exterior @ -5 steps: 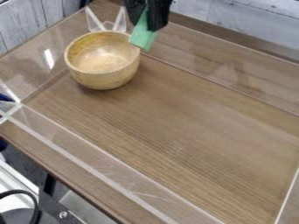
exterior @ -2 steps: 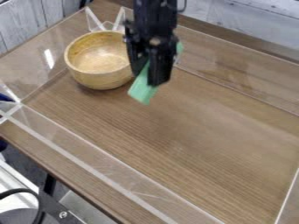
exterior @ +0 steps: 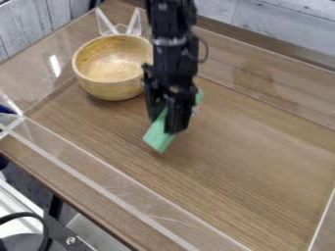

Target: Remove the green block from inside the brown bowl and put it on the table

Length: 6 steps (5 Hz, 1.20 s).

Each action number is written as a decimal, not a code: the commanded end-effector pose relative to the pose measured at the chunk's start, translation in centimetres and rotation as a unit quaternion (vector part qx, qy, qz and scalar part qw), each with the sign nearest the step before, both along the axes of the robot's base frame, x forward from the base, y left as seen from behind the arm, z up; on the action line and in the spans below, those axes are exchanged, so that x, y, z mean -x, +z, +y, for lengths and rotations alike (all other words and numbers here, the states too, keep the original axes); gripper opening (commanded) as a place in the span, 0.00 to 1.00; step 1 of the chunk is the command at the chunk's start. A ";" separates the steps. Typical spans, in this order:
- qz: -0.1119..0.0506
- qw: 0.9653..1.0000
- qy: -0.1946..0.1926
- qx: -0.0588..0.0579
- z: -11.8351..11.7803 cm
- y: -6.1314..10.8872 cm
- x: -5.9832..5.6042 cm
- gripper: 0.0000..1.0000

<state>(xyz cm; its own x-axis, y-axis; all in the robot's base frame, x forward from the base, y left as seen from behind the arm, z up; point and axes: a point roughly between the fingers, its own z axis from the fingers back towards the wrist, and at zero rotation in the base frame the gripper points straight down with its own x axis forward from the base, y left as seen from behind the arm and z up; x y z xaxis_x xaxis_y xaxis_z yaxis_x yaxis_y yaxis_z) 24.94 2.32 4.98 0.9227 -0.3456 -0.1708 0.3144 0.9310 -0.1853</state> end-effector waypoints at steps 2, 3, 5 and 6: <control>-0.032 0.999 0.006 -0.011 -0.1 0.4 -1.5 0.00; -0.038 0.999 0.006 -0.011 -0.2 0.6 -1.7 0.00; -0.050 0.999 0.006 -0.013 -0.3 1.1 -2.1 0.00; -0.056 0.998 0.006 -0.014 -0.4 1.3 -2.3 0.00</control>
<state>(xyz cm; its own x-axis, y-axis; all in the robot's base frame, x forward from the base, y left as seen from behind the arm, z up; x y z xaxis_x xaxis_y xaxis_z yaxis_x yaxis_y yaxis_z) 25.77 1.93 4.31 0.9324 -0.3264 -0.1552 0.3015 0.9393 -0.1641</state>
